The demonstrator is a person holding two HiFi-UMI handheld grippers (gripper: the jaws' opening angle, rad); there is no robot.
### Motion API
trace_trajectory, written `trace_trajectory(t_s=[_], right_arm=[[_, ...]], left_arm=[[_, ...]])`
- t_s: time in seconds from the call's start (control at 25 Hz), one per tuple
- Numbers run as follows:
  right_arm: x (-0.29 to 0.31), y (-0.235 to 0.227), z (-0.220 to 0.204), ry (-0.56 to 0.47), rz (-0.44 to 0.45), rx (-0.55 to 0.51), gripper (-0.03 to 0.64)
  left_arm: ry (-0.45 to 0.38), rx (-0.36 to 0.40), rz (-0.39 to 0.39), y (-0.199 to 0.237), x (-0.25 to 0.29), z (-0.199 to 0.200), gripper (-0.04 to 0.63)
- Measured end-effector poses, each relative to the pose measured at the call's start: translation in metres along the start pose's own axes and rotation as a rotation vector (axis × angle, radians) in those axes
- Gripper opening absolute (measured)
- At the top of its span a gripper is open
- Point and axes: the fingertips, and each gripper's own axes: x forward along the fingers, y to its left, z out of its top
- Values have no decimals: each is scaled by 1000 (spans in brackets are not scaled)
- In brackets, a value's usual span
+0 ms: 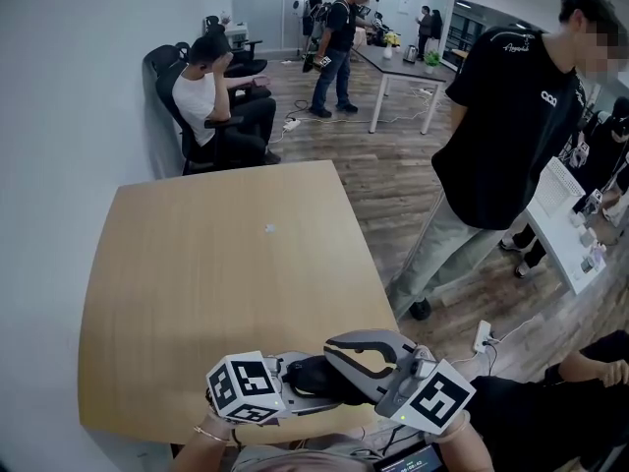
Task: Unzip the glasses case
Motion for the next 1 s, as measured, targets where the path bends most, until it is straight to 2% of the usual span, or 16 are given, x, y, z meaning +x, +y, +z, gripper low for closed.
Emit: trace_trajectory(t_s=[0.4, 0.72, 1.0], right_arm=[[-20, -20, -1, 7, -119, 16, 15], [-38, -29, -8, 6, -195, 41, 15], [-60, -39, -14, -5, -278, 81, 15]], left_arm=[[-287, -57, 114, 15, -38, 30, 204], [-458, -104, 183, 21, -68, 44, 204], [-602, -104, 233, 20, -89, 58, 204]])
